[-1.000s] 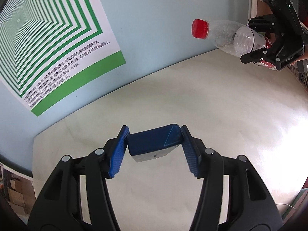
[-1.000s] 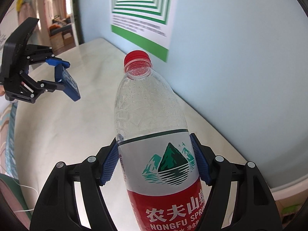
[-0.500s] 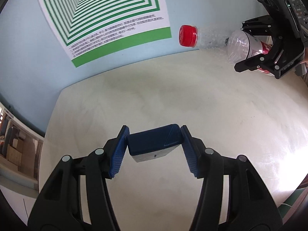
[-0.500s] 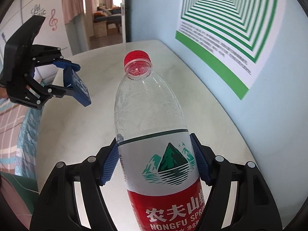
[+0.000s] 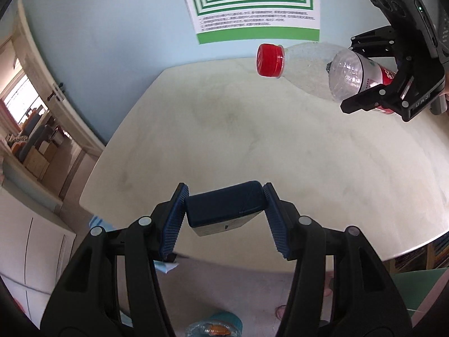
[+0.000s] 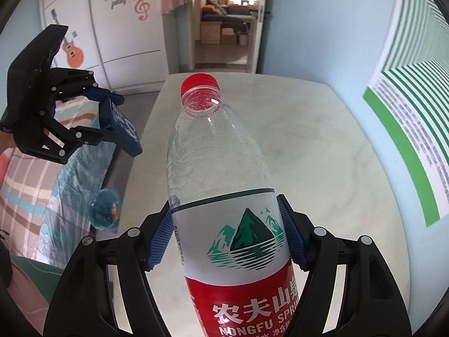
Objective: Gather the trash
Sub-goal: 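Lift and carry the bottle and box with both grippers toward the teal bin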
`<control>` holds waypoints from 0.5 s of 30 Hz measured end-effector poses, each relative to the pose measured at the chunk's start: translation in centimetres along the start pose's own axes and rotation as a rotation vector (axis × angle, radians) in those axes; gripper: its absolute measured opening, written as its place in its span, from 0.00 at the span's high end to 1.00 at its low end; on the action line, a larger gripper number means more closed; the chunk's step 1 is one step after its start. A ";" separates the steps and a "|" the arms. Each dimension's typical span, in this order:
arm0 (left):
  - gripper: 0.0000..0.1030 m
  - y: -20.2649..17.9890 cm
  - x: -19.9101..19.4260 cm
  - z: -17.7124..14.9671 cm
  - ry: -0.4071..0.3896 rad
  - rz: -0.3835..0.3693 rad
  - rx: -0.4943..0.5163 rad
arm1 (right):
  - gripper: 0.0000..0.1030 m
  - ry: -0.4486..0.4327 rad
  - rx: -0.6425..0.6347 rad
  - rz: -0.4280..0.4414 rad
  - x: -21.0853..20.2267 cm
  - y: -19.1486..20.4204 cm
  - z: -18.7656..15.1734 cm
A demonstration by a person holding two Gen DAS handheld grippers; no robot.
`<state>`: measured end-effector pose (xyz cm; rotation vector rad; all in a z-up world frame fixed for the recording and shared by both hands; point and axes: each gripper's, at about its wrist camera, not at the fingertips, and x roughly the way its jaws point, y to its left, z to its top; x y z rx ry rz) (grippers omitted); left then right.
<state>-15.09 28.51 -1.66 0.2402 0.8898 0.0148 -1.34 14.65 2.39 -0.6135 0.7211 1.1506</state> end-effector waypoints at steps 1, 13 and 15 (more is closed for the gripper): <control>0.49 1.3 -0.7 -1.7 0.013 0.010 -0.023 | 0.32 0.002 -0.019 0.022 0.8 1.7 0.8; 0.49 10.9 -5.0 -19.9 0.165 0.106 -0.291 | 0.32 0.110 -0.226 0.285 12.7 20.3 7.4; 0.49 11.9 -4.7 -22.8 0.192 0.112 -0.348 | 0.32 0.146 -0.265 0.329 15.3 23.5 8.0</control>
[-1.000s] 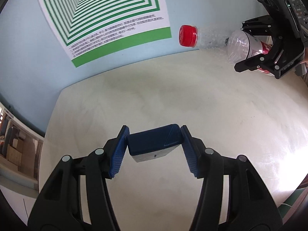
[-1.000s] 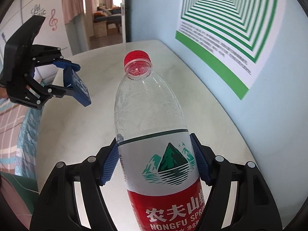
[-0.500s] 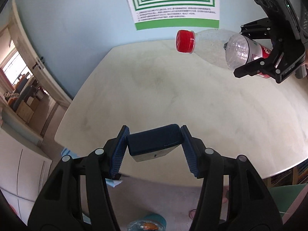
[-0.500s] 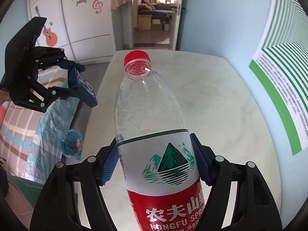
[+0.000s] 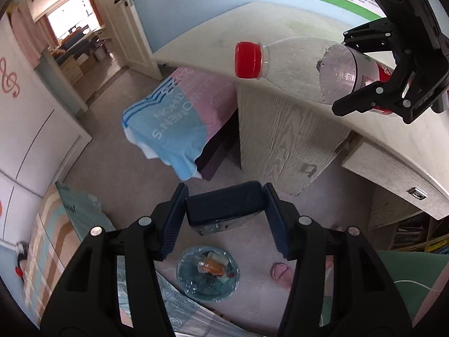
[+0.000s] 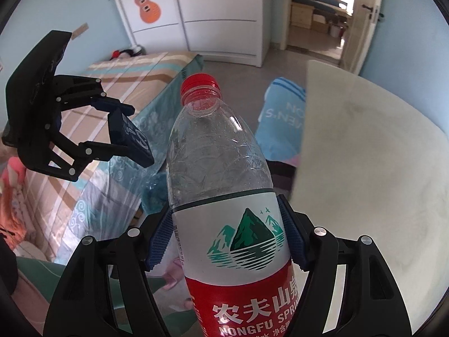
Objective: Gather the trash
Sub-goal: 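Lift and carry the bottle and box with both grippers toward the teal bin, then open the right gripper to drop the bottle while the left drops the box into the bin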
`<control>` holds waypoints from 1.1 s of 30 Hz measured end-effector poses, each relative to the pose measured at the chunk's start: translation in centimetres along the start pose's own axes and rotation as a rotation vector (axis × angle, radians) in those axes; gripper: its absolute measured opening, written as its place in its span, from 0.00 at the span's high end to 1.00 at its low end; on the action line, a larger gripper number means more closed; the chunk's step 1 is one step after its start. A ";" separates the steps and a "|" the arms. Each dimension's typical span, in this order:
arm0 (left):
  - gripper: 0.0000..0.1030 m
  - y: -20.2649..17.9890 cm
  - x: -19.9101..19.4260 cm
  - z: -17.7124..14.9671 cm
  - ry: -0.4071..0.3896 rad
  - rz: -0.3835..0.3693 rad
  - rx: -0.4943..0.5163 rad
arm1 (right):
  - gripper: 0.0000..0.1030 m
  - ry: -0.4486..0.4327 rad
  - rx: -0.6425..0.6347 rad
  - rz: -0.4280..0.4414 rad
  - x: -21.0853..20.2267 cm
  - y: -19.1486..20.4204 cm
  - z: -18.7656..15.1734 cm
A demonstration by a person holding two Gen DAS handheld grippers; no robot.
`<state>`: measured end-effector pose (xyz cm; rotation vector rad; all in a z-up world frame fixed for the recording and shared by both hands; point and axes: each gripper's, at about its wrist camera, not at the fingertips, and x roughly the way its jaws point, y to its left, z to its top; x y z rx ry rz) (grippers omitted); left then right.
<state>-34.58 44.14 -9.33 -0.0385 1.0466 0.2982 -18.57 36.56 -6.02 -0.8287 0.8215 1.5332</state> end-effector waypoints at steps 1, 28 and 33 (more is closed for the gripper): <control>0.49 0.9 0.6 -1.3 0.019 -0.001 -0.034 | 0.32 0.017 -0.017 0.019 1.5 0.8 0.5; 0.44 12.0 23.7 -28.9 0.293 -0.054 -0.571 | 0.30 0.441 -0.038 0.359 48.4 17.1 -0.6; 0.26 12.2 25.1 -30.8 0.336 -0.034 -0.576 | 0.16 0.481 -0.003 0.370 51.4 17.4 -0.7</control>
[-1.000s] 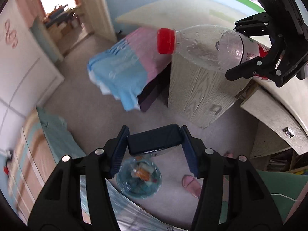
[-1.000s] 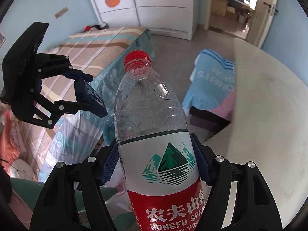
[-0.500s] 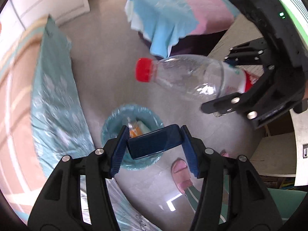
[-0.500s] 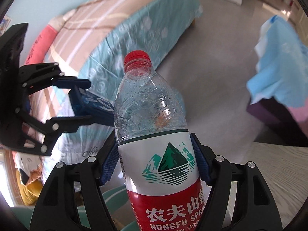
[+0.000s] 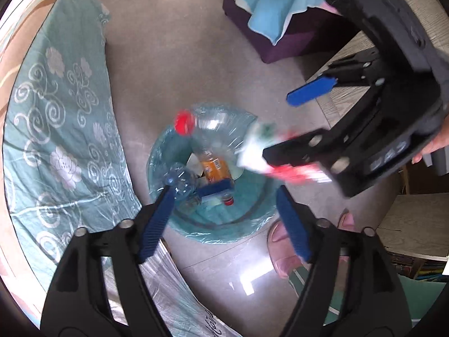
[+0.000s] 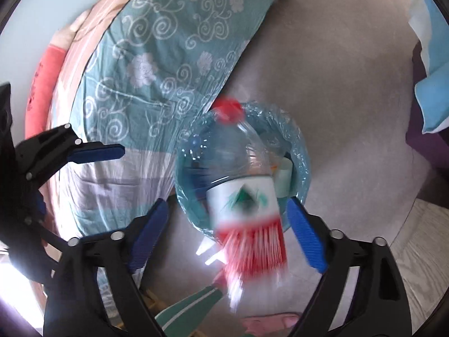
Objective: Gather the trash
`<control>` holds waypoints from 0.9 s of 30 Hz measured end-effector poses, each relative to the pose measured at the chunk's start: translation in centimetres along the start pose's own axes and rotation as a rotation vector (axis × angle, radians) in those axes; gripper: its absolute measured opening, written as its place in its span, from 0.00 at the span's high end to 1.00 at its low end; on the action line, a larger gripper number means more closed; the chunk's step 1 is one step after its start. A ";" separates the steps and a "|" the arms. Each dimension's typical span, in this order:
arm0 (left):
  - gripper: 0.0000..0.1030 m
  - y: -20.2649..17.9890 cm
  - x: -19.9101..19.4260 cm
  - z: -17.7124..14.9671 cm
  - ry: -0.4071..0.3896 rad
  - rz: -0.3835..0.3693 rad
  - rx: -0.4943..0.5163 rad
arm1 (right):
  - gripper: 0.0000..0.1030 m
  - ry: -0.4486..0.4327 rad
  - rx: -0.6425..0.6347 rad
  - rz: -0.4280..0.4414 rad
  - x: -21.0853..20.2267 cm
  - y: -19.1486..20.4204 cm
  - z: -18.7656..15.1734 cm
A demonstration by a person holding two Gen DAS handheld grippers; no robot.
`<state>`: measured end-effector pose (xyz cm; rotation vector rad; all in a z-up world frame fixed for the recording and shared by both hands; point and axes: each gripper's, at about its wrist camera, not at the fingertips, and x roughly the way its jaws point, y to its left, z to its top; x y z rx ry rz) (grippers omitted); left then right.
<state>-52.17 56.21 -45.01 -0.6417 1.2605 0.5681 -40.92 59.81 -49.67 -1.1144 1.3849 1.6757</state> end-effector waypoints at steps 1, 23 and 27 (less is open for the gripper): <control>0.24 0.2 0.0 -0.2 0.001 -0.001 -0.010 | 0.15 -0.010 0.009 0.002 -0.2 -0.2 0.0; 0.10 -4.8 -7.8 -1.5 -0.029 -0.006 0.043 | 0.15 -0.199 0.096 0.035 -16.9 0.7 -8.2; 0.08 -7.4 -10.4 -0.6 -0.043 -0.020 0.092 | 0.15 -0.249 0.114 0.014 -21.9 1.0 -10.1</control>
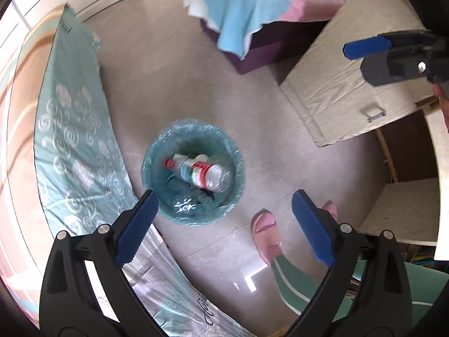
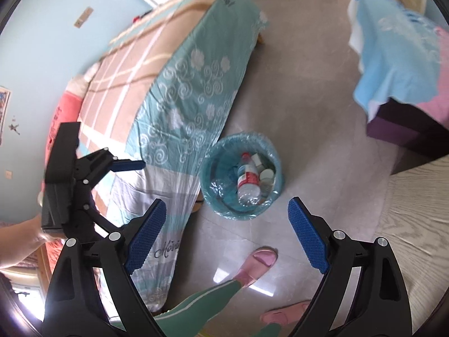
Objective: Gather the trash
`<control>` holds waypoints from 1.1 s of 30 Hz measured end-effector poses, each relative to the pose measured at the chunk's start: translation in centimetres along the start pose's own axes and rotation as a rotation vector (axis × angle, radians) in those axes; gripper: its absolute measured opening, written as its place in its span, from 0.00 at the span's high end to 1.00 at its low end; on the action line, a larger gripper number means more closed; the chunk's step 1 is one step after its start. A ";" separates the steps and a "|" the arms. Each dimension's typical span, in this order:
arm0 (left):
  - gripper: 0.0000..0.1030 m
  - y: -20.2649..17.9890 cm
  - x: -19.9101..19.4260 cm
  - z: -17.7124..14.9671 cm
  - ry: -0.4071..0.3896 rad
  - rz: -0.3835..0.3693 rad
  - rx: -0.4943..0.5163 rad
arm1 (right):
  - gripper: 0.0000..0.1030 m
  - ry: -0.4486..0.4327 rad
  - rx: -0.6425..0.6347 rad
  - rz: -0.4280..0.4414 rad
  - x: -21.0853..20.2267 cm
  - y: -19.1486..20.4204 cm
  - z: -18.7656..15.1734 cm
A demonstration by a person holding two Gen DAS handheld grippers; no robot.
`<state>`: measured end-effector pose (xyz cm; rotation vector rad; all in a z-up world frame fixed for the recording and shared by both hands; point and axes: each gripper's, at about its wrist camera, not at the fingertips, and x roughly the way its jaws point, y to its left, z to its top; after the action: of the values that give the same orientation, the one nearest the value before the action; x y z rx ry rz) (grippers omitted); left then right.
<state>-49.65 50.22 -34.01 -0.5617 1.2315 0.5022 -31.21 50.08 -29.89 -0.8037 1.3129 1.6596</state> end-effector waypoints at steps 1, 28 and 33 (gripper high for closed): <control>0.07 -0.6 -0.6 0.3 -0.007 -0.012 0.006 | 0.15 -0.017 0.004 -0.002 -1.7 0.1 -0.2; 0.07 -36.3 -22.1 17.8 -0.405 -0.127 0.654 | 0.10 -0.682 0.523 -0.456 -46.3 -5.0 -33.2; 0.07 -46.9 -25.2 19.9 -0.517 -0.179 0.790 | 0.10 -0.728 0.650 -0.602 -51.2 -6.5 -41.4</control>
<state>-11.93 25.92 0.89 0.1353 0.7768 -0.0227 -4.01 -1.10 1.98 -0.1283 0.8655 0.8197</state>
